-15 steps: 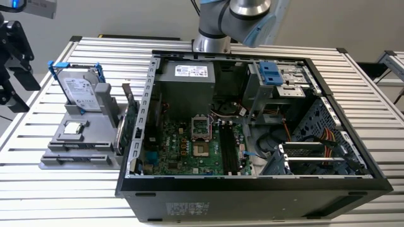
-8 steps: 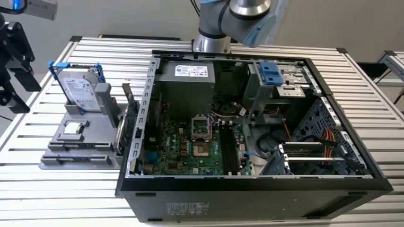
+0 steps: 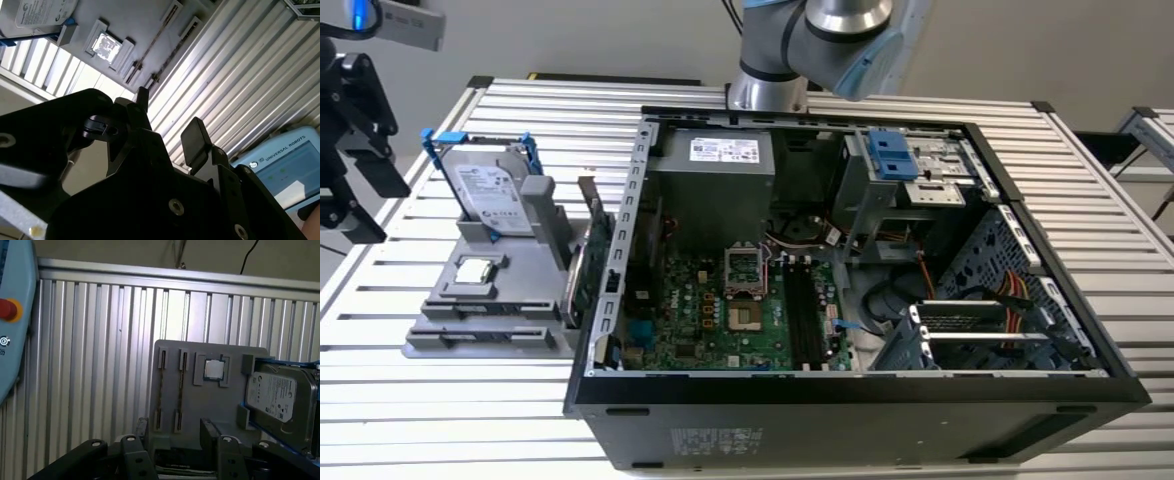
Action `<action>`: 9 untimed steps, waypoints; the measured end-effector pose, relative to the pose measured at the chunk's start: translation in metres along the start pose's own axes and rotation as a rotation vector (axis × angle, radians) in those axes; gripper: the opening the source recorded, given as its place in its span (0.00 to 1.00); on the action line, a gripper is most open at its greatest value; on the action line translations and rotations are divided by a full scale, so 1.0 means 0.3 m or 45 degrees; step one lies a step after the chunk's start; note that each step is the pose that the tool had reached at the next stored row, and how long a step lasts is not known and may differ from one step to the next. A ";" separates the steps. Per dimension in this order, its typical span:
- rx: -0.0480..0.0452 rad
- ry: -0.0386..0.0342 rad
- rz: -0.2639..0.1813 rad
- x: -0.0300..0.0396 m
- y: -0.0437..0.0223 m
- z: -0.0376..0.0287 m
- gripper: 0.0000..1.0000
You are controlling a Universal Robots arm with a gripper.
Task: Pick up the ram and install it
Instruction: 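Pick up the ram and move it above insertion slot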
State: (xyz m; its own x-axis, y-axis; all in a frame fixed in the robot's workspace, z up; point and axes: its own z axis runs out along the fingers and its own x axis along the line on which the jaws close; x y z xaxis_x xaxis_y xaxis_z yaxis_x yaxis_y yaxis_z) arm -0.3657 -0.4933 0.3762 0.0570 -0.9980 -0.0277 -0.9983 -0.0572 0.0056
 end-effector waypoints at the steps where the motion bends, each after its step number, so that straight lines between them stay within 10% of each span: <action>1: 0.000 0.0000 0.001 0.000 -0.001 0.003 1.00; 9: 0.000 0.0004 0.010 0.001 -0.003 0.024 1.00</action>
State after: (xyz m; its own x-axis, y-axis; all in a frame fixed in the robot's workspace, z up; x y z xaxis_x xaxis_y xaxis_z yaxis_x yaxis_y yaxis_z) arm -0.3650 -0.4933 0.3691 0.0489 -0.9984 -0.0273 -0.9988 -0.0491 0.0056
